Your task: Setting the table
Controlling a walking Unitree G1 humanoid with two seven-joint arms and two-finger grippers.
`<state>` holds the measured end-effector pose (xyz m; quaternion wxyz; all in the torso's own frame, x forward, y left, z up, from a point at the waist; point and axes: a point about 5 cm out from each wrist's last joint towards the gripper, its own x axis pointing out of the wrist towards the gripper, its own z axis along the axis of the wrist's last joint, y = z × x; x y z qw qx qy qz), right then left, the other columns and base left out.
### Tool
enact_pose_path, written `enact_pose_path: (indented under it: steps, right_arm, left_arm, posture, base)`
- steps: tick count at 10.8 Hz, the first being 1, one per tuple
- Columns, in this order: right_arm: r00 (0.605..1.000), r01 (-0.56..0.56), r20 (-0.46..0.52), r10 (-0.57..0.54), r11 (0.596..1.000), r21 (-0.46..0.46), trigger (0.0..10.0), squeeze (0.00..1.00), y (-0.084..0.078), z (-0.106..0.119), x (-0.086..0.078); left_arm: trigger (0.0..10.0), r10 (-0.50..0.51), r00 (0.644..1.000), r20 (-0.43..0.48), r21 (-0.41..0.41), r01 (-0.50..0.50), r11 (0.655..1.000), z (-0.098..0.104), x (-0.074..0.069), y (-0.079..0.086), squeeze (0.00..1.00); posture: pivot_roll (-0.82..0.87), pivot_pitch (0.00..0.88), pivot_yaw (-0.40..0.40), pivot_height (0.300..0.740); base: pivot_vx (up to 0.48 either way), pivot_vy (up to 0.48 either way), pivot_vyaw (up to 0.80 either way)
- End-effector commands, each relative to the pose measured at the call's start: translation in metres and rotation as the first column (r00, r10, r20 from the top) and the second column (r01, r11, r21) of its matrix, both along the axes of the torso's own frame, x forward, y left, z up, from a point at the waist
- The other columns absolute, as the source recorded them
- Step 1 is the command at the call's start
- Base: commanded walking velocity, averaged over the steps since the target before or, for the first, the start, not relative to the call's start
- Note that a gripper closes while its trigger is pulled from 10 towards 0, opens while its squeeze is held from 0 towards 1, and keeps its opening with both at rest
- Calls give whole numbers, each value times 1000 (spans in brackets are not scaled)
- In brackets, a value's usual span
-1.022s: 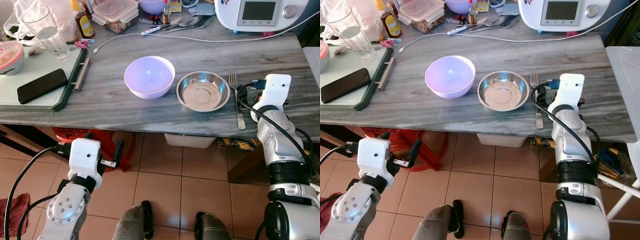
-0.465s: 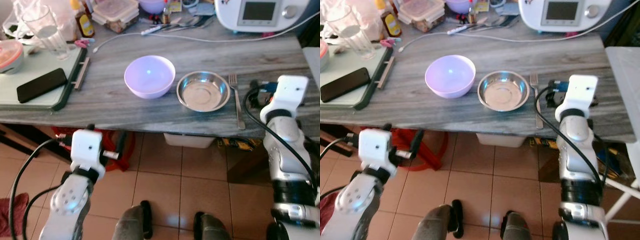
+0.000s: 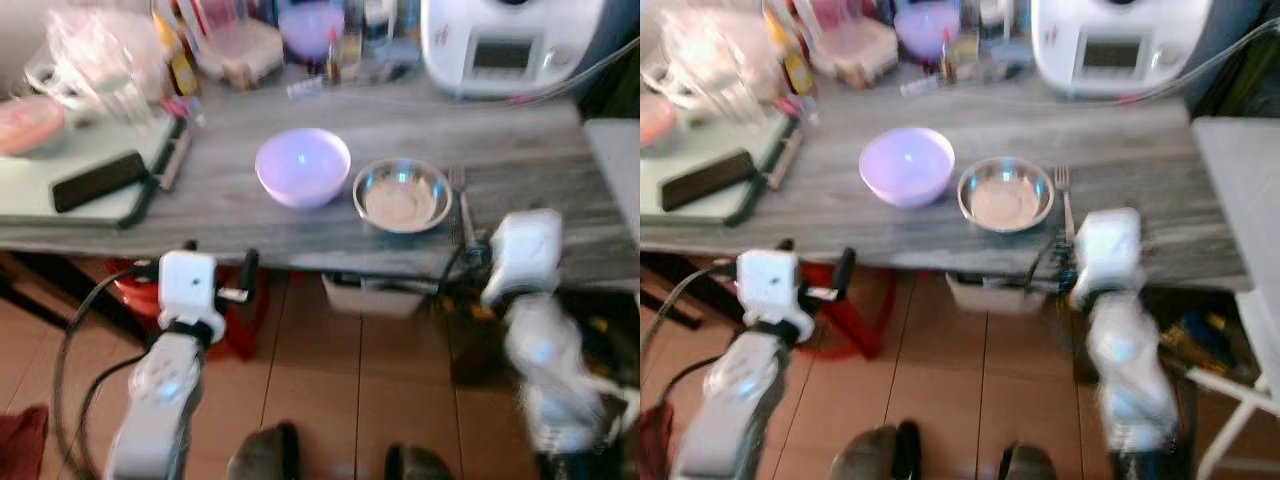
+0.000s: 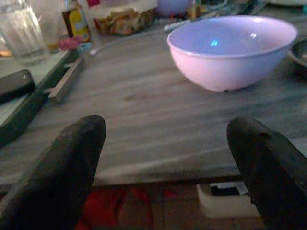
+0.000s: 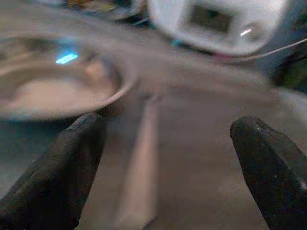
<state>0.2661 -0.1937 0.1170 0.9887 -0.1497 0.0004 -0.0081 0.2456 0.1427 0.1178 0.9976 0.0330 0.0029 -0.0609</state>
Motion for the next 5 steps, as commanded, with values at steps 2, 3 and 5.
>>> enact_pose_path:
  steps: [2,3,5]
  right_arm:
    - [992,-115,45,115,993,2,10000,0,23,4,-10]
    - [996,-68,63,67,998,13,10000,0,19,3,-11]
    - [992,65,102,-70,997,48,10000,0,14,7,-1]
  left_arm:
    - [10000,-36,999,-16,-1,36,999,-7,6,-4,0]
    - [10000,-62,998,7,15,61,998,-5,14,-6,0]
    - [10000,18,997,75,17,-19,1000,8,24,8,0]
  posture:
    - [-84,17,154,740]
    - [-83,13,142,740]
    - [-42,57,75,740]
  base:
    - [0,0,0]
    - [0,0,0]
    - [0,0,0]
